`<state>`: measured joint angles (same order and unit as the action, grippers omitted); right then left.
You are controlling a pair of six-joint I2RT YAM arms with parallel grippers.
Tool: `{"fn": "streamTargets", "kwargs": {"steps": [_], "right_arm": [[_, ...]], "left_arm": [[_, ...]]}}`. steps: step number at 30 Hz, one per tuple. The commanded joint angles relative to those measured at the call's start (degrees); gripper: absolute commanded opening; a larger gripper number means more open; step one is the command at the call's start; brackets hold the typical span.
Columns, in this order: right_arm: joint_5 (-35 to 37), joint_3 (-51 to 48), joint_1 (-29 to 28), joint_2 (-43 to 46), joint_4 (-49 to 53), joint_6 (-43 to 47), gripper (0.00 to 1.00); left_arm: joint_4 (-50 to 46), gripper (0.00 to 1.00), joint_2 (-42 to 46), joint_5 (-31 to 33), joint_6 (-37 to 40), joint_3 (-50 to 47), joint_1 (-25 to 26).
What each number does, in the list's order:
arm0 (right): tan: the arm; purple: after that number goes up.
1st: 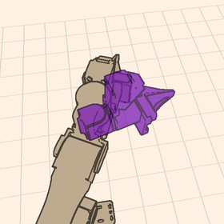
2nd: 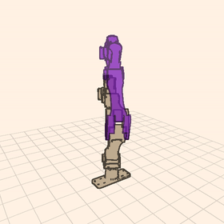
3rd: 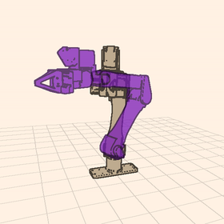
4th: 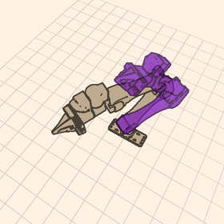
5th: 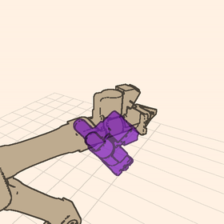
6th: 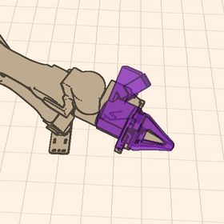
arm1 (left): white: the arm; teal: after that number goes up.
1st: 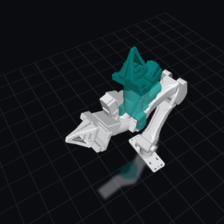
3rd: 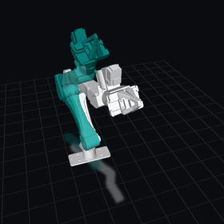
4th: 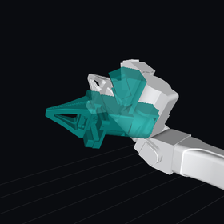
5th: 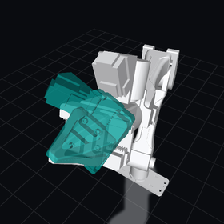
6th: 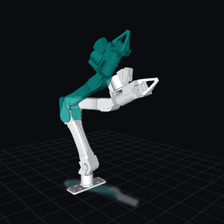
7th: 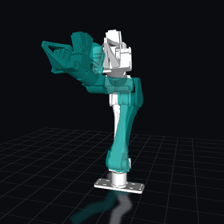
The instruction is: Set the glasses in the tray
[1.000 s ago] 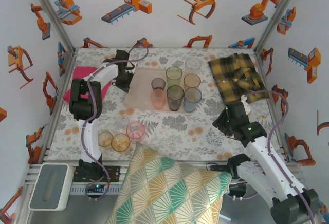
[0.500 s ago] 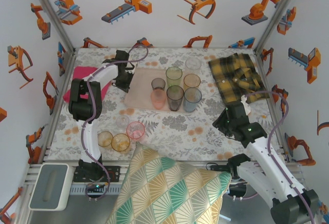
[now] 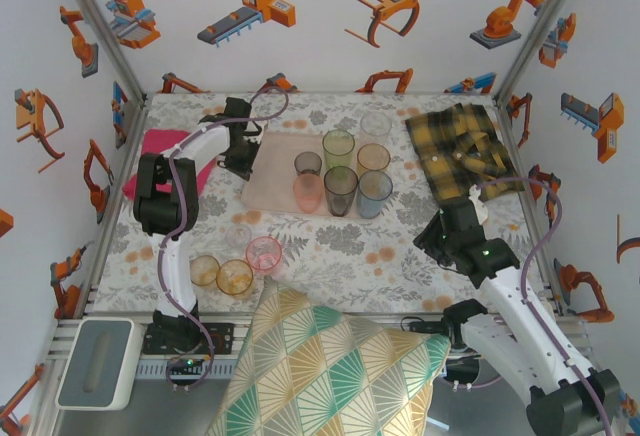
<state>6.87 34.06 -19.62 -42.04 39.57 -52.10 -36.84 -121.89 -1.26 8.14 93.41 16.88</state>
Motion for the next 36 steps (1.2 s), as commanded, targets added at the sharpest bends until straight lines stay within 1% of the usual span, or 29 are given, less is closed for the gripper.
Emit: {"fn": "streamTargets", "kwargs": {"steps": [1,10,24,36], "right_arm": [[0.5,-0.5,0.4,0.0,-0.6,-0.2,0.42],[0.5,-0.5,0.5,0.0,-0.6,-0.2,0.42],[0.4,-1.2,0.7,0.0,-0.9,-0.2,0.42],[0.1,-1.3,0.8,0.2,-1.3,-0.2,0.42]], "left_arm": [[-10.8,0.11,-1.0,-0.4,1.1,-0.7,0.2],[-11.0,0.04,-1.1,-0.9,0.6,-1.5,0.1],[-11.2,0.02,1.3,-1.1,0.9,-5.2,0.1],[-11.3,0.02,2.9,-1.1,0.7,-6.4,0.1]]}}
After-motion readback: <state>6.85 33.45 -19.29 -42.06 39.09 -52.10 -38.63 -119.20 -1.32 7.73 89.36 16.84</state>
